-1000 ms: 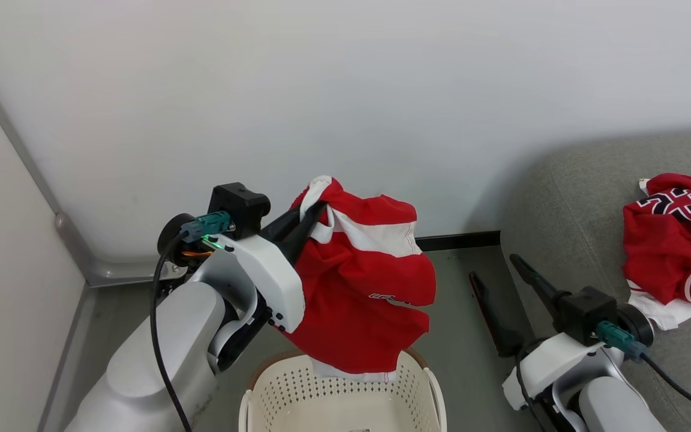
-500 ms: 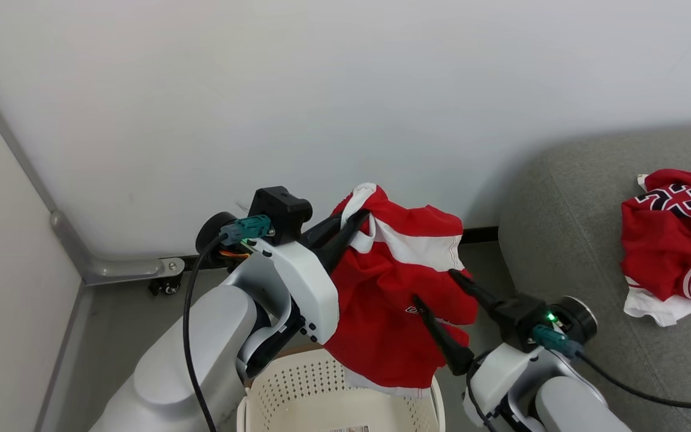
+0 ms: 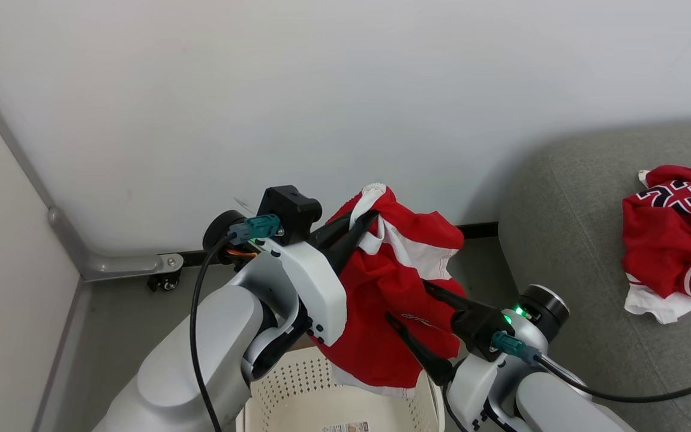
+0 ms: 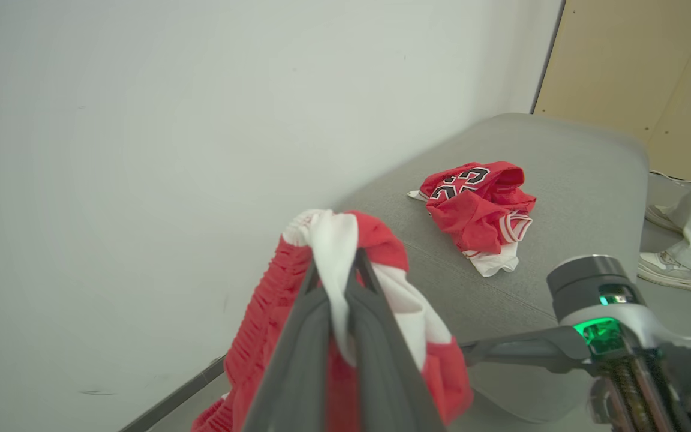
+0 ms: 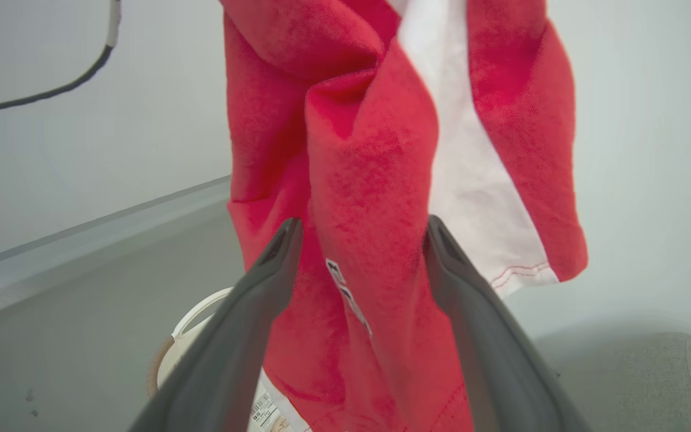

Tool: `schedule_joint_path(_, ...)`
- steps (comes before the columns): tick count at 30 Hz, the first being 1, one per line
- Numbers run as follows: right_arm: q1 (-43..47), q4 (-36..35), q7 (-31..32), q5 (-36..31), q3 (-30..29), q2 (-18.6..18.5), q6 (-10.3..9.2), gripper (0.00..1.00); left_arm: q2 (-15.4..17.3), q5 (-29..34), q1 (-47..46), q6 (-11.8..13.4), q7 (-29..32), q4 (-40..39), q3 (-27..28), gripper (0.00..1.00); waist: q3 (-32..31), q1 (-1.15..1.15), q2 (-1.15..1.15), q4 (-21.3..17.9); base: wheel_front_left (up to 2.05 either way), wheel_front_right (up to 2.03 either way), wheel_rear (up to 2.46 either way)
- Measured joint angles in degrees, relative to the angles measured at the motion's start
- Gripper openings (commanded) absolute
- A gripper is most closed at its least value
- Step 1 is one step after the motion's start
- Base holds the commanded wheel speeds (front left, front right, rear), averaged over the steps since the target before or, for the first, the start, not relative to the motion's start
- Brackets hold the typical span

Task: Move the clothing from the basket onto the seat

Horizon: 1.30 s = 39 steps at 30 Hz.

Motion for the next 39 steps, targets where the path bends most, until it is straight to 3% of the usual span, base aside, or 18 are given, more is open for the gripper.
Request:
schedule_joint_path(13,-4.07,3.49,-0.3,-1.74,1.38,0.6,0.0,1.0,-0.13,0.0,0.0,0.56,0.98,-1.64,-0.4,0.0,0.78,0.0,0.0,-0.27,0.0,0.0,0.0)
schedule_joint_path(14,-4.13,3.76,-0.35,-1.74,1.4,0.73,0.0,0.87,-0.13,0.0,0.0,0.57,0.99,-1.76,-0.42,0.0,0.84,0.0,0.0,-0.28,0.0,0.0,0.0)
schedule_joint_path(16,-4.48,4.39,-0.37,-1.74,1.43,1.02,0.0,0.48,-0.13,-0.01,0.0,0.78,0.99,-2.11,-0.47,0.0,1.0,0.0,0.0,-0.32,0.0,0.0,0.0)
schedule_joint_path(19,-5.1,4.83,-0.44,-1.74,1.51,1.12,0.0,0.35,-0.14,-0.01,0.0,0.79,1.0,-2.37,-0.48,0.0,1.11,0.0,0.0,-0.36,0.0,0.0,0.0)
schedule_joint_path(22,-5.74,5.26,-0.89,-1.69,1.77,1.21,0.0,0.01,-0.15,-0.01,0.0,0.8,1.0,-2.64,-0.48,0.0,1.27,0.0,0.0,-0.44,0.0,0.0,0.0)
schedule_joint_path(34,-6.02,5.66,-1.09,0.03,-2.09,1.03,0.0,0.0,-0.02,-0.31,0.35,1.81,0.93,-3.14,0.03,0.0,1.79,0.0,0.0,-1.25,0.0,0.0,0.0)
schedule_joint_path(35,-6.0,5.64,-1.25,0.23,-2.8,0.91,0.0,0.0,-0.02,-0.48,0.62,1.81,0.92,-3.16,0.13,0.08,1.82,0.0,0.0,-1.37,0.0,0.0,0.0)
schedule_joint_path(36,-5.99,5.58,-1.43,0.43,-3.48,0.76,0.0,0.0,-0.01,-0.49,0.98,1.82,0.91,-3.19,0.2,0.32,1.84,0.0,0.0,-1.49,0.0,0.0,0.0)
schedule_joint_path(37,-5.99,5.46,-1.43,0.7,-4.23,0.56,0.0,0.0,-0.01,-0.49,1.3,1.82,0.9,-3.2,0.21,0.46,1.86,0.0,0.0,-1.62,0.0,0.0,0.0)
schedule_joint_path(38,-5.99,5.31,-1.43,0.92,-4.94,0.38,0.0,0.0,-0.01,-0.49,1.49,1.85,0.88,-3.21,0.21,0.76,1.86,0.0,0.0,-1.76,0.0,0.0,0.0)
schedule_joint_path(39,-5.99,5.09,-1.43,1.01,-5.6,0.12,0.0,0.0,-0.02,-0.51,1.57,1.86,0.79,-3.24,0.21,1.0,1.87,0.0,0.0,-1.9,0.0,0.0,0.0)
